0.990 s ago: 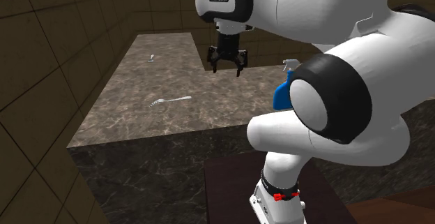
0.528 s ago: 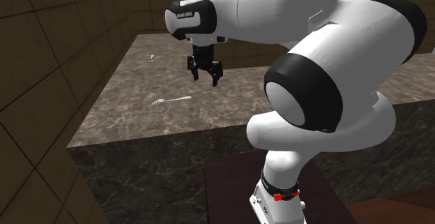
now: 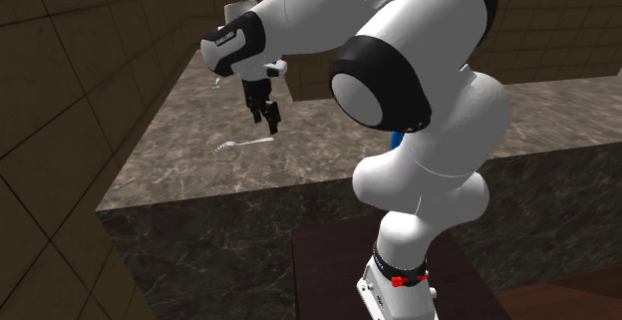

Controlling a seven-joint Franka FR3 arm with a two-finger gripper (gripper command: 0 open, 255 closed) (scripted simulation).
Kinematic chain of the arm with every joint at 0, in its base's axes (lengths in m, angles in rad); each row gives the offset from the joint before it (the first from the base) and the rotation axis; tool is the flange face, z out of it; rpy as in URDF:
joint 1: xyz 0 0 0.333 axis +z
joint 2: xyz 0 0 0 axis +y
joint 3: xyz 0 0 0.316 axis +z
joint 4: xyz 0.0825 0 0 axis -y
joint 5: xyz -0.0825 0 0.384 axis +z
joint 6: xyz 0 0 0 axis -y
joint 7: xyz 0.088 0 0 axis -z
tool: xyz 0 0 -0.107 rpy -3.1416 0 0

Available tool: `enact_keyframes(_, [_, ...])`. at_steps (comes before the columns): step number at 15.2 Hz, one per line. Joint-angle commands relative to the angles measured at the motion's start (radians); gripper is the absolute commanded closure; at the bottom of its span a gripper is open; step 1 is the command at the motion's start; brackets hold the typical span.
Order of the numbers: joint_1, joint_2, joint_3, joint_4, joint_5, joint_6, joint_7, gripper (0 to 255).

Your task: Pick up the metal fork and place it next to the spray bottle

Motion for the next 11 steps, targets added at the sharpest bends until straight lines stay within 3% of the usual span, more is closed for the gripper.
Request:
enact_keyframes(1, [-0.102,0.075,0.127,0.063,-0.037,0.021,0.142,0])
enact_keyframes(3, [-0.255,0.161,0.3,0.13,-0.099,0.042,0.283,0])
enact_keyframes(4, [-0.364,0.203,0.418,0.166,-0.135,0.05,0.354,0])
enact_keyframes(6, [-0.652,0.21,0.701,0.246,-0.145,0.047,0.447,0])
enact_keyframes(7, [-0.765,0.163,0.795,0.289,-0.106,0.035,0.46,0])
enact_keyframes(9, [-0.911,0.041,0.889,0.383,-0.002,-0.003,0.472,0])
enact_keyframes(11, [-0.912,0.03,0.888,0.375,0.01,0.006,0.465,0])
